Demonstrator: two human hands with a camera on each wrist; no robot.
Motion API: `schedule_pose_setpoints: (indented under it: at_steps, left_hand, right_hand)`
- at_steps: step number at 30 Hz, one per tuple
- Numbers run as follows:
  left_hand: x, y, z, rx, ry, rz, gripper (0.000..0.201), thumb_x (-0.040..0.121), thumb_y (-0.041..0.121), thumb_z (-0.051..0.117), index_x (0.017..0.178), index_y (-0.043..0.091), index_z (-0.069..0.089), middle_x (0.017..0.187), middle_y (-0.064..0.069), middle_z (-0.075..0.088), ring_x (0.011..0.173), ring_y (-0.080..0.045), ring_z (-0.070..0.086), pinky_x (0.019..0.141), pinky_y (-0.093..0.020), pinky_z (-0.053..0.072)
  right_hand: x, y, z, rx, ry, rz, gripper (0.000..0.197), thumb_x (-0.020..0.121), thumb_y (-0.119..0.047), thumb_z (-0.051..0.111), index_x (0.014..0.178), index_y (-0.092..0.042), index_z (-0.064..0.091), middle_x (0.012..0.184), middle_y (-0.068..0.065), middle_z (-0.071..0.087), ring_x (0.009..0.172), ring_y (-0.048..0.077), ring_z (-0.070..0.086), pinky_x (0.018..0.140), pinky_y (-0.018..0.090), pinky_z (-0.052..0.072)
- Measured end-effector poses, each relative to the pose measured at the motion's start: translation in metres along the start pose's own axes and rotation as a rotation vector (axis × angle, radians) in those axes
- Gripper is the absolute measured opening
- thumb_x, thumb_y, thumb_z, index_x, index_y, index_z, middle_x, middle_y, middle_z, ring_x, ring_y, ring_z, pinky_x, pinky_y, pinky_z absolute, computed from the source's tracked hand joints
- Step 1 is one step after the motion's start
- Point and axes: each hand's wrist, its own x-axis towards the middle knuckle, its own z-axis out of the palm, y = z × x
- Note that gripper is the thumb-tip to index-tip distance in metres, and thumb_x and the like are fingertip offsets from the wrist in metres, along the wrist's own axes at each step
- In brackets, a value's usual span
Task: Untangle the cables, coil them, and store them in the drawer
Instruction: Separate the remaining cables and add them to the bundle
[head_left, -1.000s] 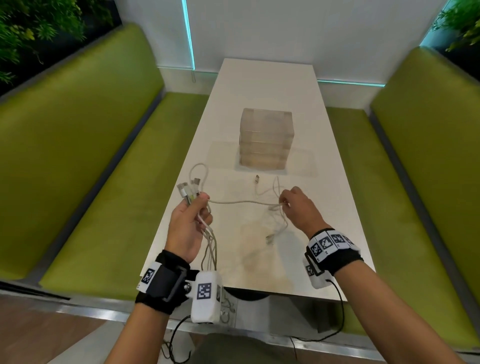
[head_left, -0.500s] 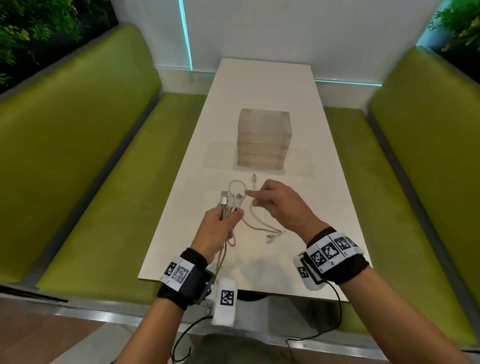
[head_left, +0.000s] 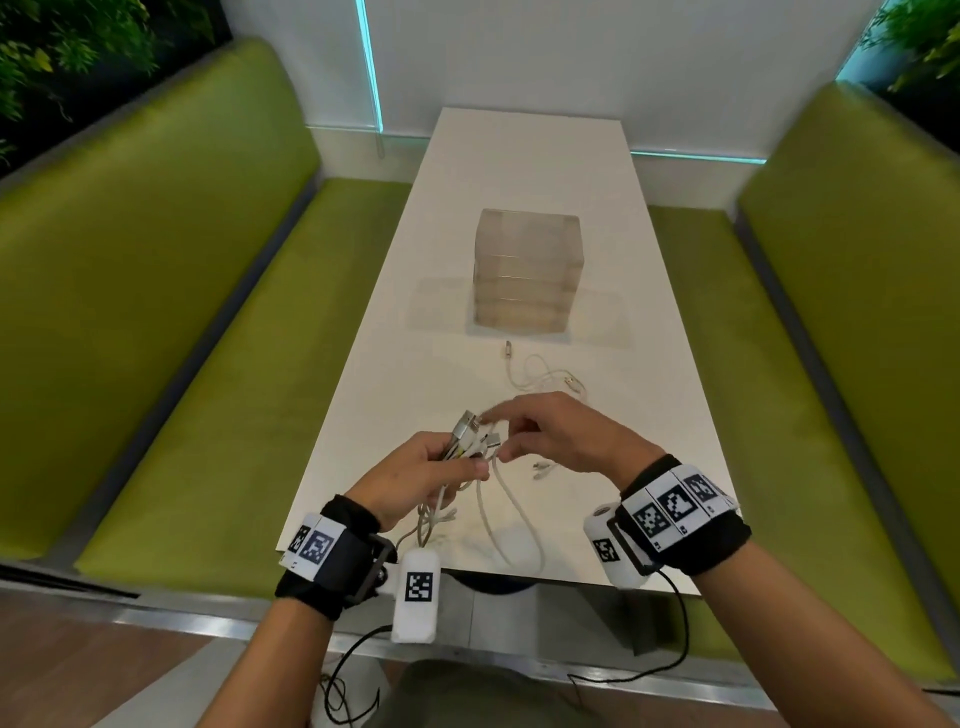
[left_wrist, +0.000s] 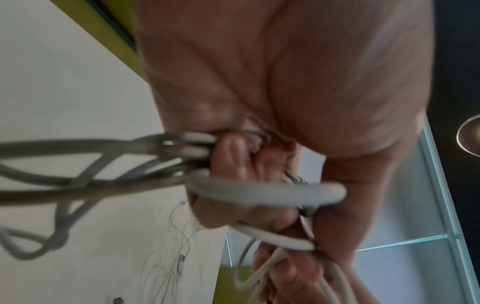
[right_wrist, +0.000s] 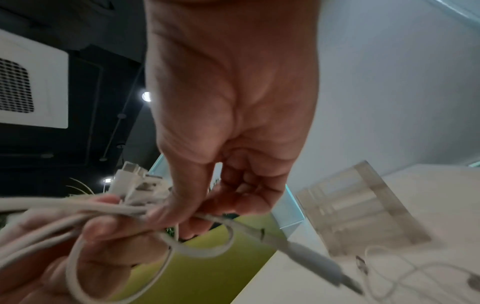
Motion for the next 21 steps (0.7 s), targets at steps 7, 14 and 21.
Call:
schedule_pose_setpoints:
  at_steps: [7, 14, 21]
  left_hand:
    - [0.002, -0.002, 0.004, -0.292, 0.089, 0.020, 0.024, 0.084, 0.032, 0.067, 0.076, 0.012, 0.055, 0.057, 0.003, 0.035, 0.046, -0.008, 0.028, 0.044, -0.019, 0.026]
    - [0.005, -0.008, 0.004, -0.397, 0.148, -0.025, 0.027, 0.080, 0.038, 0.061, 0.090, 0.014, 0.055, 0.058, 0.003, 0.037, 0.047, -0.007, 0.031, 0.040, -0.017, 0.030]
    - [-0.001, -0.009, -0.002, -0.333, 0.101, -0.034, 0.027, 0.088, 0.041, 0.060, 0.088, 0.015, 0.054, 0.061, 0.003, 0.036, 0.045, -0.006, 0.027, 0.040, -0.016, 0.027]
  right_hand:
    - [-0.008, 0.001, 0.023, 0.225, 0.126, -0.150, 0.011, 0.080, -0.010, 0.072, 0.089, -0.015, 0.075, 0.092, -0.010, 0.050, 0.082, -0.001, 0.049, 0.076, 0.011, 0.039]
    - [-0.008, -0.002, 0.037, 0.469, 0.175, -0.096, 0.012, 0.079, -0.011, 0.072, 0.089, -0.013, 0.077, 0.123, -0.009, 0.058, 0.113, -0.002, 0.054, 0.095, 0.021, 0.044]
    - [-0.006, -0.004, 0.038, 0.418, 0.224, -0.094, 0.006, 0.075, -0.017, 0.077, 0.081, -0.018, 0.076, 0.093, -0.008, 0.067, 0.085, 0.000, 0.059, 0.079, 0.021, 0.045]
